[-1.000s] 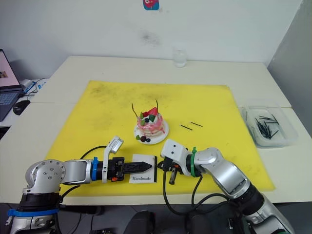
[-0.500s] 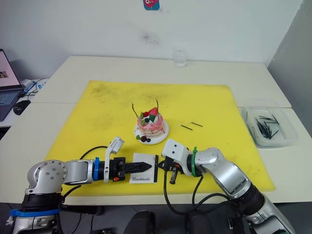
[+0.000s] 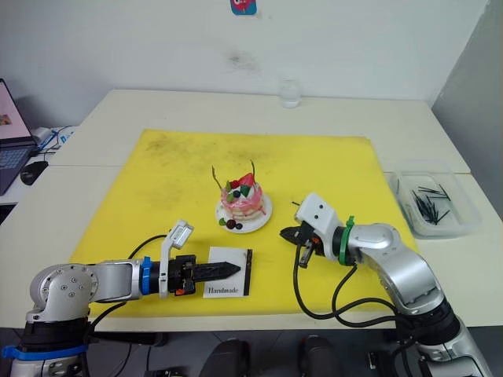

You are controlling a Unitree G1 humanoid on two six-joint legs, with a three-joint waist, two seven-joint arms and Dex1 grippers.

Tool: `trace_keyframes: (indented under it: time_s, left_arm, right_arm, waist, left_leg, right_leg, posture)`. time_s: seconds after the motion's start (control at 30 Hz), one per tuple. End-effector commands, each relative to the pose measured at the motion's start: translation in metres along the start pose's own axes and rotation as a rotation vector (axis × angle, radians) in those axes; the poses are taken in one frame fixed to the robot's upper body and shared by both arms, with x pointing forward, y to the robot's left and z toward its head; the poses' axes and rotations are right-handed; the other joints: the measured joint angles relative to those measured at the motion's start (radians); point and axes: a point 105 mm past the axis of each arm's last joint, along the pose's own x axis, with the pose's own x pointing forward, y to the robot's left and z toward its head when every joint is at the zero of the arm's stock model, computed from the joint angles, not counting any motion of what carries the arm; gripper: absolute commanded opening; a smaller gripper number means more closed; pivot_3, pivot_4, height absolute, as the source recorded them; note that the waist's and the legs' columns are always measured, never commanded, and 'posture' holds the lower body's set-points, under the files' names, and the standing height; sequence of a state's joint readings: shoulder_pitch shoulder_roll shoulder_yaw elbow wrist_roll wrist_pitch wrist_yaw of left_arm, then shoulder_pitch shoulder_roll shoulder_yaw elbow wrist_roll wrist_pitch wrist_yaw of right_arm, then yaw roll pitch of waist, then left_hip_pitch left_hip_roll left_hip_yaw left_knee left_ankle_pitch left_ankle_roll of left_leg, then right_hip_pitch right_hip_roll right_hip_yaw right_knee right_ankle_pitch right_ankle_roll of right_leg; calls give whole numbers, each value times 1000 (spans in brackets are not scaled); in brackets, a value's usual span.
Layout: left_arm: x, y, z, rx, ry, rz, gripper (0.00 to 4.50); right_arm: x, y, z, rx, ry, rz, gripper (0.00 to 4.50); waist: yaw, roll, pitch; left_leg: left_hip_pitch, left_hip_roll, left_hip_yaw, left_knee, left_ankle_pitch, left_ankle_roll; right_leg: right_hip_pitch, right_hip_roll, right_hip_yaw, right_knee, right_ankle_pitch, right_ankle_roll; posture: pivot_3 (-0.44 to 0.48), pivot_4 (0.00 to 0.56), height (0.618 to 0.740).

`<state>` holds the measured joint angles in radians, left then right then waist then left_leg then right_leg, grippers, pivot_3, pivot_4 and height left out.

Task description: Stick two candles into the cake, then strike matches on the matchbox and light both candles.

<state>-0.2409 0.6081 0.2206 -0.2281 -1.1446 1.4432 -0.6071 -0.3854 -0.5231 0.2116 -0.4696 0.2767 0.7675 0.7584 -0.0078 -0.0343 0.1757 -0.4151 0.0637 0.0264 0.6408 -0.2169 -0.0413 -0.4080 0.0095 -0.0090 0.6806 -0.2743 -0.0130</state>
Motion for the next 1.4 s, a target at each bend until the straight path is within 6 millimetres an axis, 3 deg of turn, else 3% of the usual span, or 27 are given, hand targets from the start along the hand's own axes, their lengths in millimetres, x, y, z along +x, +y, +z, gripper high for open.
trace_keyframes:
  time_s: [0.03, 0.13, 0.17, 0.23, 0.37, 0.8, 1.0, 1.1, 1.23, 1.4]
  left_arm:
    - [-6, -17, 6, 75, -12, -62, 14]
    - [-12, -26, 8, 131, -12, -90, 14]
    - [-14, -26, 8, 140, -11, -84, 3]
    - [-16, -24, 7, 149, -10, -69, 0]
    - [-16, -22, 6, 156, -11, -58, 0]
    - [-14, -24, 7, 170, -20, -56, 0]
    - [-14, -23, 8, 171, -25, -51, 0]
    - [-14, -23, 8, 171, -28, -51, 0]
    - [-12, -24, 8, 171, -30, -54, 0]
    - [-12, -23, 7, 171, -31, -53, 0]
  right_arm:
    - [-5, -7, 14, -54, -92, -59, 0]
    - [-4, -19, 13, -73, -122, -134, 0]
    - [-3, -23, 10, -61, -128, -151, 189]
    - [1, -29, 3, -35, -125, -169, 640]
    - [13, -45, -3, -79, -120, -213, 2022]
    - [42, -78, -29, -12, -50, -281, 2022]
    - [45, -79, -42, 61, 1, -279, 2022]
    - [46, -79, -44, 107, 16, -296, 1446]
    - [48, -77, -50, 156, 52, -314, 209]
    - [46, -74, -45, 170, 38, -320, 47]
  waist:
    - [0, 0, 0]
    - [-1, 0, 0]
    - [-1, 0, 0]
    - [-1, 0, 0]
    - [-1, 0, 0]
    - [-2, 1, 1]
    - [-3, 1, 1]
    - [-4, 1, 1]
    - [-4, 0, 0]
    - [-5, 0, 0]
  left_leg:
    - [0, 0, 0, 0, 0, 0]
    - [0, 0, 0, 0, 0, 0]
    - [0, 0, 0, 0, 0, 0]
    - [0, 0, 0, 0, 0, 0]
    - [0, 0, 1, 0, 0, 0]
    - [-1, 1, 2, 0, 0, 0]
    - [0, 1, 2, 0, 0, 0]
    - [0, 1, 2, 0, 0, 0]
    - [0, 1, 2, 0, 0, 0]
    - [0, 1, 1, 0, 0, 0]
  right_leg:
    - [0, 0, 0, 0, 0, 0]
    - [-1, 0, 0, 0, 0, 0]
    - [-1, 0, 1, 0, 0, 0]
    - [0, 0, 1, 0, 0, 0]
    - [-1, 0, 1, 0, 0, 0]
    - [-1, 1, 1, 0, 0, -1]
    - [-1, 1, 1, 1, 0, -1]
    - [-1, 1, 1, 1, 0, -1]
    - [0, 1, 1, 1, 0, -1]
    - [0, 1, 1, 1, 0, -1]
  posture:
    - [0, 150, 740]
    - [0, 150, 740]
    - [0, 150, 740]
    - [0, 150, 740]
    - [0, 150, 740]
    - [0, 150, 740]
    - [0, 150, 740]
    - [0, 150, 740]
    - [0, 150, 740]
    - [0, 150, 740]
